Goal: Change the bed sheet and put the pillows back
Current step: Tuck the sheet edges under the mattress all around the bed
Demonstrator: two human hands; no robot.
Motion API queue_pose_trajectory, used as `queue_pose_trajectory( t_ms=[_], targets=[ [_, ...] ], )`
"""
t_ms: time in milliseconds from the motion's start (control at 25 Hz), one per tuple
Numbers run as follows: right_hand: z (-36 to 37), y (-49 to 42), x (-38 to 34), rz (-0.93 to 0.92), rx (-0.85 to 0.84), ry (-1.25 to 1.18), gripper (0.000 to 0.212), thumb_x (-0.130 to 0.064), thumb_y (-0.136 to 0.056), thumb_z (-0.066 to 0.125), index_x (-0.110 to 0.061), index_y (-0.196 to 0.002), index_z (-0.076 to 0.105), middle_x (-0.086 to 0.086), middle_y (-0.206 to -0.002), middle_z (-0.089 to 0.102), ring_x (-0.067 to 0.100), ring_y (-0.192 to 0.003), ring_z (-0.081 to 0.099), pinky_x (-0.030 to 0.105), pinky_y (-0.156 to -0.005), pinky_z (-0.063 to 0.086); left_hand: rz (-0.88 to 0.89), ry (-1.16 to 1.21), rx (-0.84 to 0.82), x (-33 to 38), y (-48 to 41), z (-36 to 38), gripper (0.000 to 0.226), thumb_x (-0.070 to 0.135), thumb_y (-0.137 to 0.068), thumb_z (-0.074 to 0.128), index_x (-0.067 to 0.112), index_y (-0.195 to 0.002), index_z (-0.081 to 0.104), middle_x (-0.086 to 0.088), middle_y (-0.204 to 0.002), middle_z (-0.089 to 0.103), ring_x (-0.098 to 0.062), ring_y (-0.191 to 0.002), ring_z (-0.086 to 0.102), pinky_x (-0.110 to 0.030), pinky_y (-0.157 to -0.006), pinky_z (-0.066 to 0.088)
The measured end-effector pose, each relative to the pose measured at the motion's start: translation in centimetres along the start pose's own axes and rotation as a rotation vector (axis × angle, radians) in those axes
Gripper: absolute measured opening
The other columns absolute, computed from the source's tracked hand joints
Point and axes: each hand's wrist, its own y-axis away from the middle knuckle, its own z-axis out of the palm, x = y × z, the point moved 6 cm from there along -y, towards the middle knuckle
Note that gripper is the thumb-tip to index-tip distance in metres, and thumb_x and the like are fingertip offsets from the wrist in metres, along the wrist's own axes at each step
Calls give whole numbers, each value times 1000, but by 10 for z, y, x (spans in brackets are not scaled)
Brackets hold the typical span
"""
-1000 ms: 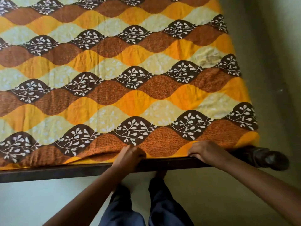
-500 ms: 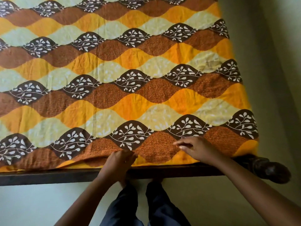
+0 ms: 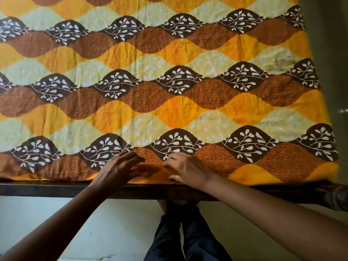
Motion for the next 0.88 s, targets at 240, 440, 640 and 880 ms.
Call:
queue_pose_trajectory(
  t_ms=[240, 440, 640, 880],
  targets=[
    [7, -14, -13, -28, -78, -23, 13, -18, -86, 65, -8, -95, 67, 6, -91, 67, 18, -84, 63, 28, -78, 53, 28, 115, -100, -9, 16, 8, 16, 28, -81, 62, 18, -83, 73, 5, -78, 68, -6, -69, 61, -14, -58, 49],
    [10, -16, -10, 104, -236, -87, 21, -21, -92, 56, -10, -106, 67, 5, -98, 70, 14, -80, 63, 27, -76, 53, -205, 274, -180, -16, 25, 15, 36, 37, -90, 50, 9, -81, 71, 3, -66, 64, 3, -56, 59, -13, -53, 46],
    [20, 4, -15, 336, -607, -155, 45, -40, -101, 27, -16, -129, 53, 7, -90, 61, 15, -78, 58, 25, -73, 45, -512, 404, -588, -12, 25, 30, 49, 42, -97, 24, 8, -84, 58, 2, -65, 43, -10, -56, 43, -21, -64, 38],
    [40, 17, -14, 553, -656, -304, 49, -45, -101, 12, -32, -147, 24, 7, -157, 15, 28, -143, 16, 44, -114, 14, -461, 294, -655, -10, 23, 39, 51, 38, -100, 22, 5, -128, 50, -10, -94, 59, -24, -91, 59, -20, -77, 43]
  ],
)
